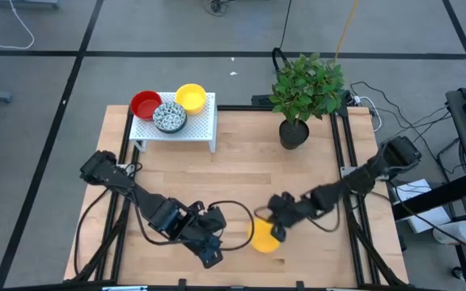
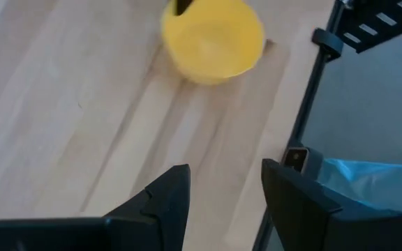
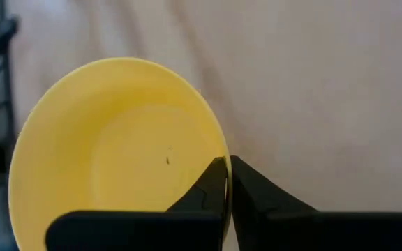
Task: Pick & Place Mini bowls
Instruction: Stack the yellow bowl on the yellow bowls on the shelf
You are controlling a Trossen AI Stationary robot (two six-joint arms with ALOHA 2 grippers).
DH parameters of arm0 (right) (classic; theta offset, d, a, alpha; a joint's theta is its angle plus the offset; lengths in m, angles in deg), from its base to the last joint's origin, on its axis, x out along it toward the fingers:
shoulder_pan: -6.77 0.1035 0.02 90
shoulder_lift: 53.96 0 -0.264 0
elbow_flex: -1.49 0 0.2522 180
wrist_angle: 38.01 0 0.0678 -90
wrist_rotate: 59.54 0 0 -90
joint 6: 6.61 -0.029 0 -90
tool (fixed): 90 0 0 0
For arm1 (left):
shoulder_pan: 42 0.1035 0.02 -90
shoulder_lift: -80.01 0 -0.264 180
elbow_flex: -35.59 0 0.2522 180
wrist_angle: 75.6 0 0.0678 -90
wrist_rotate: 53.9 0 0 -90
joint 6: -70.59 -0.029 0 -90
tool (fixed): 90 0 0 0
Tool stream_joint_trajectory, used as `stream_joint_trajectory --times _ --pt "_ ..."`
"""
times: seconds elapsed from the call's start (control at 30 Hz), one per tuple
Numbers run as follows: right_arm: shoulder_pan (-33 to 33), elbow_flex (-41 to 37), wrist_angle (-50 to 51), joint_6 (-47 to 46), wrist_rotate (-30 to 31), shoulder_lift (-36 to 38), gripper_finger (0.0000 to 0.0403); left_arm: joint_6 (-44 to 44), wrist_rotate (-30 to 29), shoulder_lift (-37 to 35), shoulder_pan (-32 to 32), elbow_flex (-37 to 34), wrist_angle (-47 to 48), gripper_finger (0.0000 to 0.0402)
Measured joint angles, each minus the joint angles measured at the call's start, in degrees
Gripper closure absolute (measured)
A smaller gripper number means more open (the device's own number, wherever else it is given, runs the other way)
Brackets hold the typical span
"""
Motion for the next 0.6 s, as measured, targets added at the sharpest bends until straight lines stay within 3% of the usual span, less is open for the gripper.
stream_joint_trajectory --times 0.33,0.6 --pt "-14.20 0.42 -5.84 16.59 -3.19 0.00 0.0397 -2.25 -0.07 0.00 6.62 0.00 0.04 0.0220" --pt "-22.01 0.44 -6.33 25.69 -5.08 0.00 0.0396 -9.99 0.03 -1.70 13.23 0.00 0.55 0.0220"
